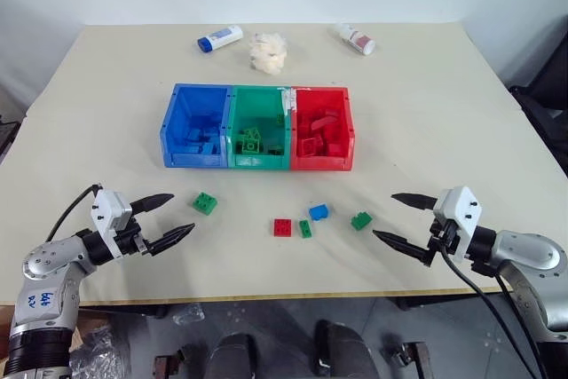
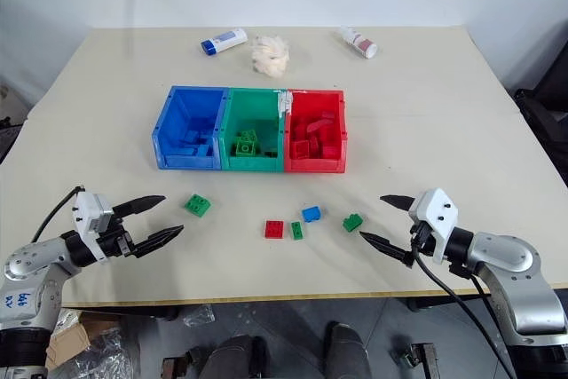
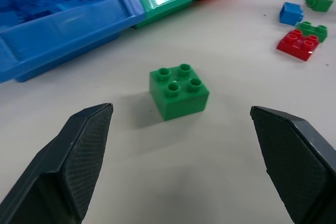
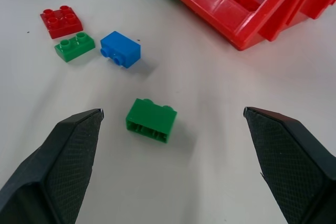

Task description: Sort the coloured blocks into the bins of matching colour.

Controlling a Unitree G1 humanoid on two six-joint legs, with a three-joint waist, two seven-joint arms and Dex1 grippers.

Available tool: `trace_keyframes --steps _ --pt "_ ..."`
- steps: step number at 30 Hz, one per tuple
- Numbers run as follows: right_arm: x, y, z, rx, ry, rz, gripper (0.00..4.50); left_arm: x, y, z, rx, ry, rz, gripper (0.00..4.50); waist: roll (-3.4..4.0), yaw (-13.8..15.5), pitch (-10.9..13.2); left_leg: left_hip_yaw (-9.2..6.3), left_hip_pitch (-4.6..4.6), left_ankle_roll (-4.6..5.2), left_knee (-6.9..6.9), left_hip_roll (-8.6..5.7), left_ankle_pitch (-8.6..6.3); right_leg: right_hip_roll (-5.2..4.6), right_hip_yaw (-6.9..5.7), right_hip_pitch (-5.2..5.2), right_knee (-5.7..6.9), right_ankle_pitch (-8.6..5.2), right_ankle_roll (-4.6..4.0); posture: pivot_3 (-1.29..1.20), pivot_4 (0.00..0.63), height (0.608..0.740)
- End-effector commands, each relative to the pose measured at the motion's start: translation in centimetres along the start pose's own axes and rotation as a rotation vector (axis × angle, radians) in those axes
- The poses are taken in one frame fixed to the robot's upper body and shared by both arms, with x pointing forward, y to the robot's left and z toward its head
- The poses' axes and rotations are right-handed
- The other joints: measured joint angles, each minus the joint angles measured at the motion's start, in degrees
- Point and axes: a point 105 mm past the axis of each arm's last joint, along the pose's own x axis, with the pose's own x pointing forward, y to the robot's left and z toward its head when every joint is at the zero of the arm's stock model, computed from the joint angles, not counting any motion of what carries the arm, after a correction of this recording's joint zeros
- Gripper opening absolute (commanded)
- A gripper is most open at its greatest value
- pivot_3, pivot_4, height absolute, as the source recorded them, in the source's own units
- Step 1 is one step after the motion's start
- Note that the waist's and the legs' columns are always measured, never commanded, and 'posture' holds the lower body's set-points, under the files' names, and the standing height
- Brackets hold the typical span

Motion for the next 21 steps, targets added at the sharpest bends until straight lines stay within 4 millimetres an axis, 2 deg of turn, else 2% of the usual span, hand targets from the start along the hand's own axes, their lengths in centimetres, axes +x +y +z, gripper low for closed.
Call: trace_keyframes --steps 1,6,11,14,18,21 --pt "-0.3 -0.7 1.5 -0.054 -0.036 -0.033 4.5 0.1 0.2 0.6 0.012 -0.008 -0.001 4.47 0.0 0.04 0.0 0.0 0.0 0.0 0.0 0.0 0.0 0.0 0.0 0.0 0.01 0.0 0.0 0.0 0.15 0.74" --pt "-0.1 -0.9 1.8 -0.049 -0.054 -0.053 4.5 0.6 0.4 1.1 -0.018 -0.026 0.008 4.47 0.0 0.08 0.0 0.0 0.0 0.0 0.06 -0.01 0.0 0.0 0.02 0.01 0.02 0.0 0.0 0.0 0.15 0.74" --pt "1.6 -0.9 2.5 -0.008 -0.096 -0.068 4.5 1.5 0.5 0.6 -0.012 0.025 0.028 4.47 0.0 -0.03 0.0 -0.01 0.0 0.0 0.14 -0.01 0.0 0.0 0.04 0.0 0.16 0.0 0.0 0.0 0.15 0.74" --pt "1.8 -0.9 2.1 0.007 -0.092 -0.081 4.5 1.8 0.0 0.7 -0.019 0.005 -0.009 4.47 0.0 0.02 0.0 0.0 0.01 -0.01 0.23 -0.01 0.0 0.0 0.07 0.0 0.25 0.0 0.0 0.0 0.15 0.74" --pt "-0.2 -0.6 0.3 0.024 -0.008 -0.119 4.5 2.1 -0.2 1.1 -0.007 -0.038 -0.066 4.47 0.0 1.01 0.0 -0.01 -0.01 0.0 0.28 -0.01 0.0 0.0 0.07 0.0 0.26 0.0 0.0 0.0 0.15 0.74" --pt "-1.8 -0.6 -0.3 0.02 0.039 -0.142 4.5 2.1 -0.5 0.9 -0.004 -0.032 -0.089 4.47 0.0 1.45 0.0 0.0 -0.02 0.02 0.32 -0.03 -0.01 0.0 0.09 0.0 0.25 0.01 0.0 0.0 0.15 0.74"
